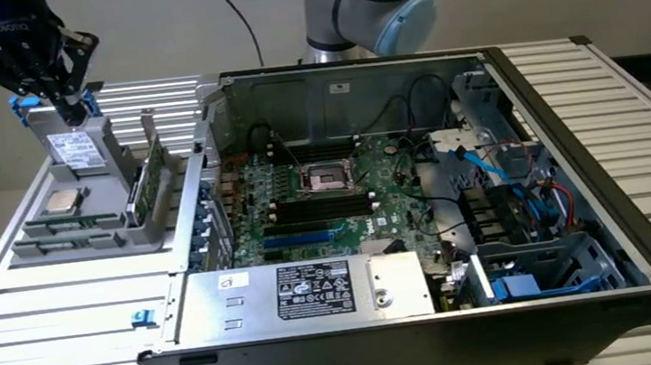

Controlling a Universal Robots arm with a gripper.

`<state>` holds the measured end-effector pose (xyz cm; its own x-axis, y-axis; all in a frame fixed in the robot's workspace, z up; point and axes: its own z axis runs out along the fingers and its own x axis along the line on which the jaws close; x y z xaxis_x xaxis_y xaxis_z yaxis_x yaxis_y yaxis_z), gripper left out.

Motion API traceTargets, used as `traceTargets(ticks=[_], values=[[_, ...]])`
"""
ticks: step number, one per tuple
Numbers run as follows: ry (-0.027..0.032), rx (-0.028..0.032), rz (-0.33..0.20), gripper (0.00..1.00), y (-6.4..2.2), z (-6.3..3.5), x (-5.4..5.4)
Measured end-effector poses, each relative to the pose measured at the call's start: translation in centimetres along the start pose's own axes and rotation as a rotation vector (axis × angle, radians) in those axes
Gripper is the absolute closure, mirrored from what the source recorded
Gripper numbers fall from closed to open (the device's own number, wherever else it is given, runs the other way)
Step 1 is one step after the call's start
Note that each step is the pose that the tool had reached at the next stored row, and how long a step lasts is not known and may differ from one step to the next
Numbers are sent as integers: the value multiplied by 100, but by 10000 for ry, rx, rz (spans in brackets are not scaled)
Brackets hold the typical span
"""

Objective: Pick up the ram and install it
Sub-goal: 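Reach for the ram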

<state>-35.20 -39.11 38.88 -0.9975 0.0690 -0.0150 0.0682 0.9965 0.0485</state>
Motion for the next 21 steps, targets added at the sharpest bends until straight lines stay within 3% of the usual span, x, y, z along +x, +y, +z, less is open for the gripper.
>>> traceTargets(ticks=[21], values=[[0, 1, -4, 89, -59, 108, 921]])
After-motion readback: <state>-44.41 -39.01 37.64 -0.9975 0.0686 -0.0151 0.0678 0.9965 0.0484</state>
